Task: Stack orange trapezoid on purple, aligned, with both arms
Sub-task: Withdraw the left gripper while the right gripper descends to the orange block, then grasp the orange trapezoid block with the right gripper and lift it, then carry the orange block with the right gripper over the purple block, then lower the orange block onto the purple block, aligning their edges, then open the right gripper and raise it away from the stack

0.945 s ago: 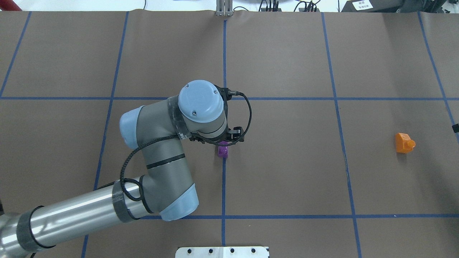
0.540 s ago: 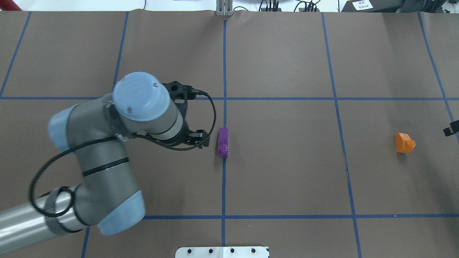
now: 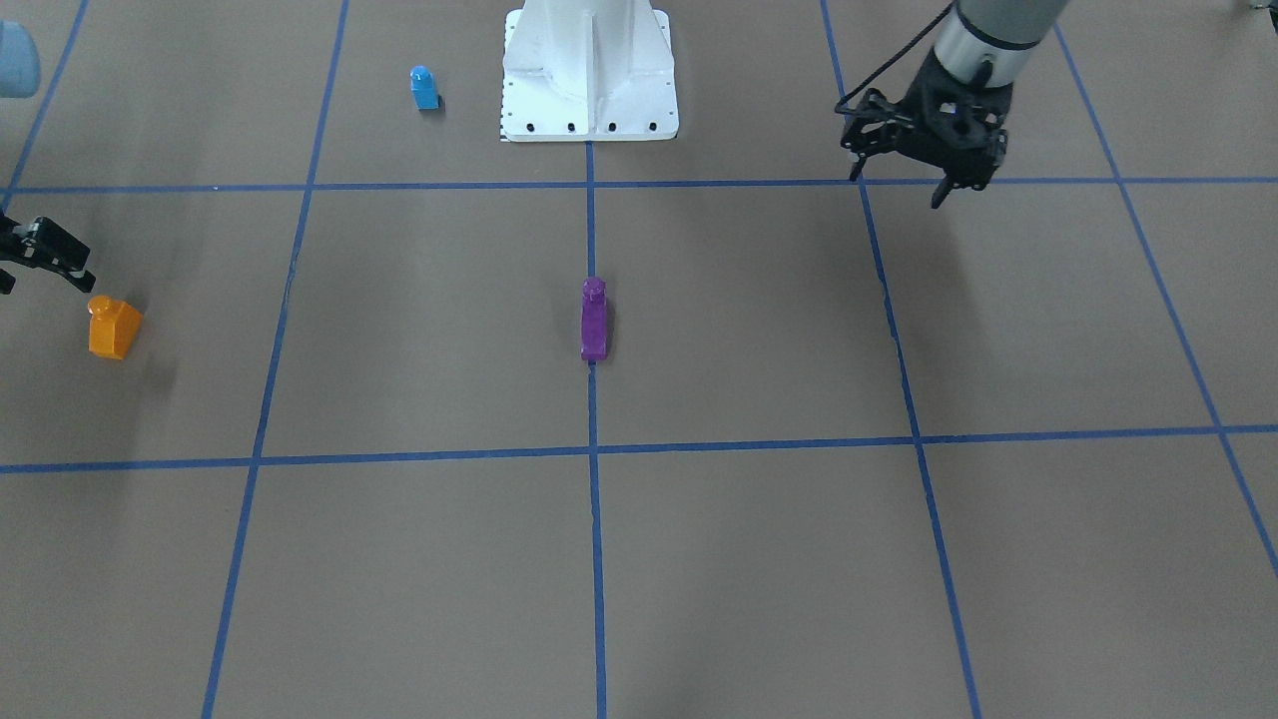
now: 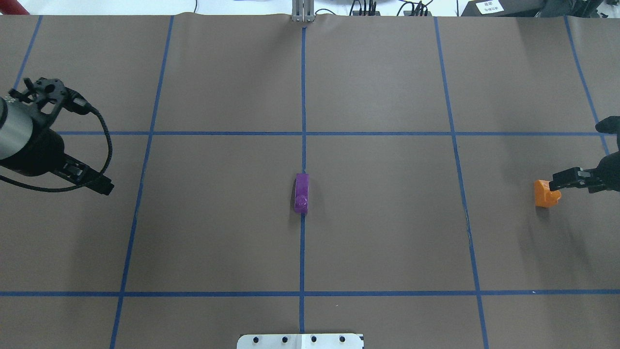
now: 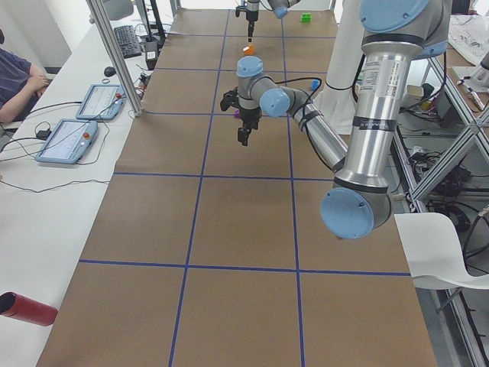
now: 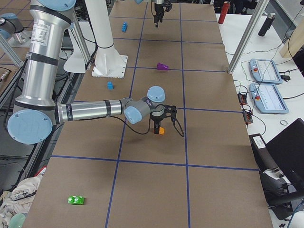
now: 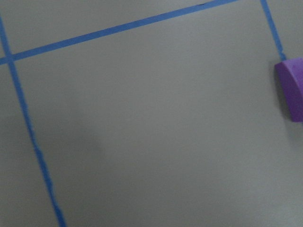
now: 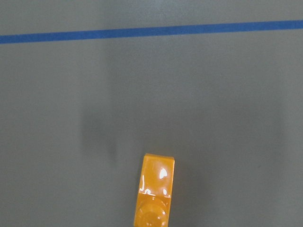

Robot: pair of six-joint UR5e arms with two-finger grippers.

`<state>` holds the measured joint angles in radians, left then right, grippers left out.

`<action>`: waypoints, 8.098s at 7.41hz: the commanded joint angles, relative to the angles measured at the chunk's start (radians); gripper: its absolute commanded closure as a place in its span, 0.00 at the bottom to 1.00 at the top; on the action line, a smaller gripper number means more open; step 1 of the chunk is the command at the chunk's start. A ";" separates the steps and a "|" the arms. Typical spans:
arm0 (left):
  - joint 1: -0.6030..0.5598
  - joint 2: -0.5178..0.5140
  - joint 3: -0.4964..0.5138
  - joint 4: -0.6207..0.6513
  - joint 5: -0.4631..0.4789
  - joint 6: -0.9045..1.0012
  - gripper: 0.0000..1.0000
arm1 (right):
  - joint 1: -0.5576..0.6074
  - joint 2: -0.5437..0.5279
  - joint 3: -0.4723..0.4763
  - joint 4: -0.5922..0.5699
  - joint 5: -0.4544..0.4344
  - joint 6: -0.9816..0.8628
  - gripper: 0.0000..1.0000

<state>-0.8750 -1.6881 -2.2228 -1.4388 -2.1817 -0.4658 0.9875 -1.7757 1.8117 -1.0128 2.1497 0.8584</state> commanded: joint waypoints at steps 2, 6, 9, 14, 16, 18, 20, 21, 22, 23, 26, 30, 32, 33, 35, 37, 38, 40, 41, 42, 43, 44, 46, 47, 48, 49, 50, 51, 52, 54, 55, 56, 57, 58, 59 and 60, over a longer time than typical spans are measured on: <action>-0.036 0.024 0.000 0.000 -0.024 0.047 0.00 | -0.038 0.073 -0.095 0.033 -0.030 0.016 0.00; -0.027 0.012 0.008 -0.005 -0.024 -0.009 0.00 | -0.062 0.062 -0.109 0.031 -0.028 0.016 0.25; -0.025 0.011 0.012 -0.006 -0.024 -0.011 0.00 | -0.062 0.059 -0.109 0.031 -0.030 0.022 0.42; -0.027 0.011 0.014 -0.006 -0.024 -0.011 0.00 | -0.063 0.120 -0.094 0.025 -0.016 0.017 1.00; -0.029 0.016 0.014 -0.006 -0.026 -0.011 0.00 | -0.064 0.180 -0.062 0.016 -0.011 0.024 1.00; -0.033 0.066 0.014 -0.006 -0.026 0.003 0.00 | -0.088 0.298 -0.014 -0.137 -0.011 0.025 1.00; -0.077 0.080 0.021 0.006 -0.027 0.089 0.00 | -0.148 0.476 -0.011 -0.333 -0.016 0.042 1.00; -0.122 0.123 0.023 0.006 -0.027 0.174 0.00 | -0.189 0.560 -0.015 -0.410 -0.022 0.071 1.00; -0.172 0.154 0.025 0.008 -0.027 0.250 0.00 | -0.258 0.640 -0.018 -0.456 -0.045 0.188 1.00; -0.206 0.174 0.029 0.008 -0.030 0.300 0.00 | -0.332 0.692 -0.020 -0.461 -0.136 0.291 1.00; -0.208 0.170 0.045 0.006 -0.076 0.302 0.00 | -0.464 0.902 -0.139 -0.518 -0.247 0.494 1.00; -0.202 0.163 0.054 0.006 -0.078 0.293 0.00 | -0.530 0.966 -0.175 -0.556 -0.349 0.524 1.00; -0.202 0.162 0.060 0.006 -0.078 0.291 0.00 | -0.533 0.972 -0.176 -0.569 -0.349 0.524 1.00; -0.200 0.160 0.066 0.005 -0.078 0.291 0.00 | -0.535 0.973 -0.175 -0.572 -0.349 0.524 1.00; -0.200 0.160 0.071 0.001 -0.078 0.291 0.00 | -0.540 0.984 -0.176 -0.573 -0.349 0.524 1.00; -0.200 0.159 0.075 0.000 -0.078 0.291 0.00 | -0.541 0.990 -0.190 -0.573 -0.359 0.524 1.00; -0.200 0.160 0.077 -0.002 -0.079 0.291 0.00 | -0.541 0.992 -0.202 -0.573 -0.363 0.524 1.00; -0.200 0.159 0.077 -0.002 -0.078 0.291 0.00 | -0.543 0.992 -0.204 -0.573 -0.364 0.524 1.00; -0.200 0.159 0.078 -0.002 -0.078 0.291 0.00 | -0.543 0.998 -0.204 -0.573 -0.366 0.524 1.00; -0.200 0.159 0.078 -0.002 -0.078 0.291 0.00 | -0.546 1.004 -0.210 -0.573 -0.370 0.524 1.00; -0.200 0.159 0.084 -0.003 -0.079 0.291 0.00 | -0.558 1.004 -0.218 -0.573 -0.392 0.524 1.00; -0.200 0.157 0.084 -0.003 -0.078 0.291 0.00 | -0.569 1.004 -0.225 -0.573 -0.410 0.524 1.00; -0.200 0.156 0.091 -0.003 -0.079 0.291 0.00 | -0.590 1.004 -0.244 -0.573 -0.442 0.524 1.00; -0.200 0.156 0.092 -0.005 -0.079 0.291 0.00 | -0.596 1.004 -0.255 -0.573 -0.458 0.524 1.00; -0.200 0.156 0.092 -0.005 -0.079 0.291 0.00 | -0.599 1.004 -0.255 -0.573 -0.459 0.522 1.00; -0.199 0.156 0.092 -0.005 -0.079 0.291 0.00 | -0.602 1.004 -0.256 -0.572 -0.459 0.524 0.58; -0.200 0.156 0.091 -0.005 -0.079 0.289 0.00 | -0.601 1.006 -0.256 -0.572 -0.459 0.525 0.01; -0.200 0.156 0.089 -0.005 -0.079 0.289 0.00 | -0.596 1.009 -0.253 -0.573 -0.455 0.524 0.01; -0.202 0.157 0.089 -0.003 -0.079 0.286 0.00 | -0.574 1.013 -0.246 -0.575 -0.436 0.524 0.01; -0.226 0.179 0.089 -0.003 -0.075 0.216 0.00 | -0.471 1.024 -0.209 -0.631 -0.308 0.510 0.01; -0.295 0.203 0.100 0.000 -0.075 0.188 0.00 | -0.414 1.024 -0.181 -0.677 -0.251 0.501 0.00; -0.379 0.220 0.129 -0.003 -0.078 0.202 0.00 | -0.350 1.020 -0.148 -0.723 -0.185 0.428 0.00; -0.433 0.220 0.155 -0.005 -0.076 0.287 0.00 | -0.293 1.010 -0.106 -0.791 -0.138 0.333 0.00; -0.508 0.220 0.207 0.001 -0.079 0.411 0.00 | -0.242 0.972 -0.060 -0.846 -0.119 0.236 0.00; -0.562 0.222 0.250 0.008 -0.079 0.482 0.00 | -0.184 0.896 -0.007 -0.852 -0.084 0.141 0.00; -0.581 0.266 0.273 0.000 -0.081 0.505 0.00 | -0.096 0.798 0.039 -0.853 -0.014 0.016 0.00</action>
<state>-1.4094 -1.4576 -1.9906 -1.4357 -2.2611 -0.0220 0.7923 -0.8697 1.7882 -1.8517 2.0632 1.0225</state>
